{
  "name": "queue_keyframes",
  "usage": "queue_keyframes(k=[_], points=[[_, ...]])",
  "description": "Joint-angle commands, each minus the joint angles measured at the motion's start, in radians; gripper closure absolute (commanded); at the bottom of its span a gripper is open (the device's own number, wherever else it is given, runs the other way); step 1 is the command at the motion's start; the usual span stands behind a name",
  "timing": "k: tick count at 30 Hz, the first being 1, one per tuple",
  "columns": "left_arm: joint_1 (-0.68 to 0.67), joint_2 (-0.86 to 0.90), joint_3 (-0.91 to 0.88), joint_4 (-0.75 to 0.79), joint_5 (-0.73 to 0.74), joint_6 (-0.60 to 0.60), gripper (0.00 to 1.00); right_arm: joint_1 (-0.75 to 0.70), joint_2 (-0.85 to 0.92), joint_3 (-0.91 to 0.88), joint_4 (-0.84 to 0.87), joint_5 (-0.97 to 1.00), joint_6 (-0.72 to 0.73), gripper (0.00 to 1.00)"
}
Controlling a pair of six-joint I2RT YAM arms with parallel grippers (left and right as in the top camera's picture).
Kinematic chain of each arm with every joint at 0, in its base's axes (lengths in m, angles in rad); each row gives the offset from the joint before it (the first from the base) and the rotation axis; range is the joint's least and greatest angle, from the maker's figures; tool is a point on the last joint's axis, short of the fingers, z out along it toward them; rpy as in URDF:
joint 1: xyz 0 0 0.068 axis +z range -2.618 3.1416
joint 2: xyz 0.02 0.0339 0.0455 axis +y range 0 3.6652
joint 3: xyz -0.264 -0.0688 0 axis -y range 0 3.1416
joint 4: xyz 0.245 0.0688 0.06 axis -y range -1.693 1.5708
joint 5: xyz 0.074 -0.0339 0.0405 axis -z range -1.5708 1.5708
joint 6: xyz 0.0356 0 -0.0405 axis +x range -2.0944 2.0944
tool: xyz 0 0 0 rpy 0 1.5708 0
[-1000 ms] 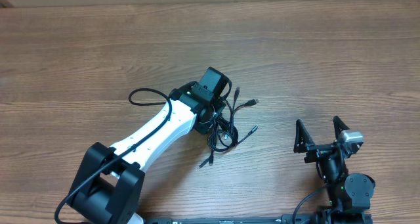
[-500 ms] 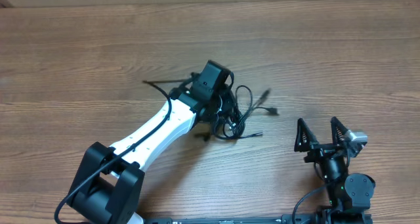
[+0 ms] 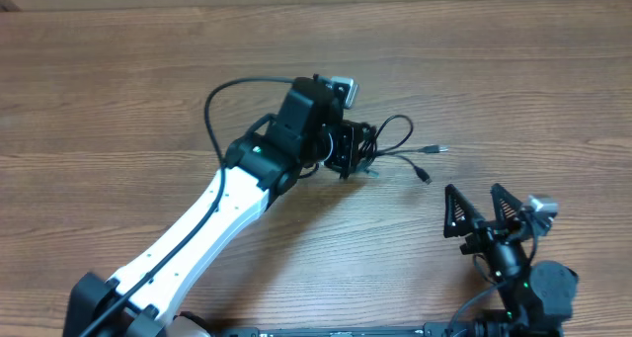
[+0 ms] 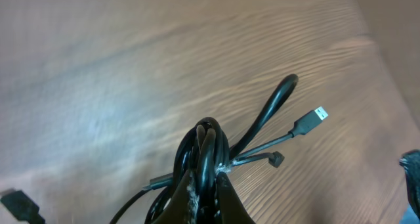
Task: Untangle cables
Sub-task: 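Lift the cable bundle with the left gripper toward the right gripper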
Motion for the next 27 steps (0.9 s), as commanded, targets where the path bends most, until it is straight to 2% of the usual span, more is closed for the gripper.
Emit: queue_keyframes(k=[1,11,18,27], points=[[0.004,-0.058,0.034,0.037,0.098,0.144,0.96,-0.003,-0.003,0.109,-0.044,-0.01,0.008,0.0],[0.004,-0.068,0.034,0.11,0.222,0.135,0.96,-0.003,0.202,0.369,-0.226,-0.02,0.006,0.0],[0.003,-0.068,0.034,0.132,0.315,0.108,0.96,-0.003,0.42,0.523,-0.282,-0.177,-0.012,0.0],[0.003,-0.068,0.034,0.136,0.402,0.007,0.96,-0.003,0.475,0.595,-0.284,-0.375,-0.011,0.0]])
